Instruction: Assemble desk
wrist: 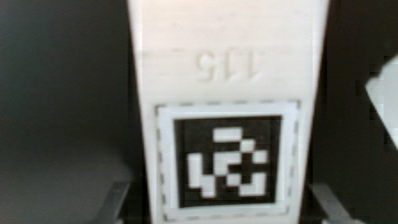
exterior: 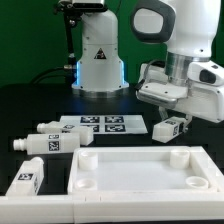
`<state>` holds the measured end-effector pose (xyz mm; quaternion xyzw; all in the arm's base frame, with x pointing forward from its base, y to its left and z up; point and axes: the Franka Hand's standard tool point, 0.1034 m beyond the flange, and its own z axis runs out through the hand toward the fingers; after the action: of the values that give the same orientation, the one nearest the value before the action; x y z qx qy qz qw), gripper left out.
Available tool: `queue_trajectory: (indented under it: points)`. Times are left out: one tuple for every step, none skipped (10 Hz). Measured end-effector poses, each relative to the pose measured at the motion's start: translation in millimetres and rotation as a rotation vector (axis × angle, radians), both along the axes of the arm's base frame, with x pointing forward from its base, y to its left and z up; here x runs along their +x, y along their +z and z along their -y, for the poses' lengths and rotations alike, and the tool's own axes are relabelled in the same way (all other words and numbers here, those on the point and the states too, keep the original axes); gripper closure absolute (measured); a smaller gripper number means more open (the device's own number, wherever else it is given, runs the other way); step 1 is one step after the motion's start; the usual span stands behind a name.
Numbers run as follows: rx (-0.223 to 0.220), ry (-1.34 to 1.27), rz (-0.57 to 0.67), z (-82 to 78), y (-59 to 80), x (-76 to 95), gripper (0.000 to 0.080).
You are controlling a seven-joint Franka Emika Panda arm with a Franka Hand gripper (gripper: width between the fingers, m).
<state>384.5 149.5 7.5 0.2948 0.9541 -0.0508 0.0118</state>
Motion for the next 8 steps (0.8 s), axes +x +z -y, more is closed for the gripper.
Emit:
queue_trajectory:
  points:
    - [-0.002, 0.042, -0.001, 1.3, 0.0, 0.6, 0.0515]
    - [-0.002, 0.019, 0.001, 1.9, 0.0, 0.8, 0.0515]
    - [-0.003, -0.006, 0.003, 2.2, -0.4, 0.5, 0.0515]
    - [-0.003, -0.008, 0.004, 2.9, 0.0, 1.0, 0.0359]
    - [-0.001, -0.017, 0.011, 3.7, 3.3, 3.3, 0.0223]
    - [0.001, -0.129, 0.03, 4.3, 9.1, 4.3, 0.0223]
    - [0.004, -0.229, 0.055, 5.3, 17.7, 7.0, 0.0165]
    - [0.008, -0.329, 0.083, 7.5, 26.3, 15.8, 0.0165]
